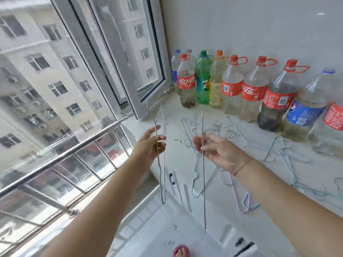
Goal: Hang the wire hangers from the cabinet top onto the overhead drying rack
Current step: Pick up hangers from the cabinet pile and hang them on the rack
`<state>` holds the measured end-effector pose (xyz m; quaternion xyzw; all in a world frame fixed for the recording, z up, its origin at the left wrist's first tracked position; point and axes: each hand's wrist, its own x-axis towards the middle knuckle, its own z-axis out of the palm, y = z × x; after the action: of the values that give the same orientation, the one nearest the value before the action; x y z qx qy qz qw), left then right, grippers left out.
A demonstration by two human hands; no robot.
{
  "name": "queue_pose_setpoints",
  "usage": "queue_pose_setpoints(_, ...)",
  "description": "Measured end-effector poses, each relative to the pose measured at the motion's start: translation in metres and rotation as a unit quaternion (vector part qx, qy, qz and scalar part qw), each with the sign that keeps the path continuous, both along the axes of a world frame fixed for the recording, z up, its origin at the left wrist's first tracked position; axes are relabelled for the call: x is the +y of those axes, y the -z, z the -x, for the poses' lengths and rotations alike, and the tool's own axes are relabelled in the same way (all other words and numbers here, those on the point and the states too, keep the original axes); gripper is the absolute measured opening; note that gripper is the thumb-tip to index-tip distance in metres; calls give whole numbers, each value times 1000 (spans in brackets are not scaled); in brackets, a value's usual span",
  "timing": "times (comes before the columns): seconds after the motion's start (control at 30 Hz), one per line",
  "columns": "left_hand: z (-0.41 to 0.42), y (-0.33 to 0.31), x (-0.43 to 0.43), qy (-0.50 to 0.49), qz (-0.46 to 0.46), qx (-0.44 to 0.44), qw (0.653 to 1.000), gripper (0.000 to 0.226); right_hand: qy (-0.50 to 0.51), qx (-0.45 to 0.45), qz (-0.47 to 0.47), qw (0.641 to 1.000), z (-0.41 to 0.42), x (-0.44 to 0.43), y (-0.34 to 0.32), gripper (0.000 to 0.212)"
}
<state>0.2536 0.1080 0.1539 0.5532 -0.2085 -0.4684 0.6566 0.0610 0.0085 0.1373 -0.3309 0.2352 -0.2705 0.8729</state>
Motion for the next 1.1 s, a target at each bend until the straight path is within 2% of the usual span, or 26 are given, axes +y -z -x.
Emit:
queue_pose_setpoints(0.1,-9,-12,58,-38,5,-10,999,33,-56,11,10,998,-23,34,-10,55)
queue_pose_setpoints(0.3,-33,-32,189,-149,4,-11,989,33,-189,31,18,981,-85,121,-26,29)
queue_pose_setpoints(0.53,-49,-52,368,-278,17,-23,960,28,-327,14,26,945,-152,266,-58,13)
queue_pose_setpoints(0.77,-57,-71,582,-382,37,-33,923,24,-437,-10,54,898,-205,457,-89,18)
queue_pose_setpoints(0.9,-56,-88,709,-434,24,-62,898,24,-490,-37,56,869,-233,579,-106,30)
queue_pose_setpoints(1.1,-50,-119,875,-494,-17,-109,863,23,-550,-71,90,827,-267,752,-135,31)
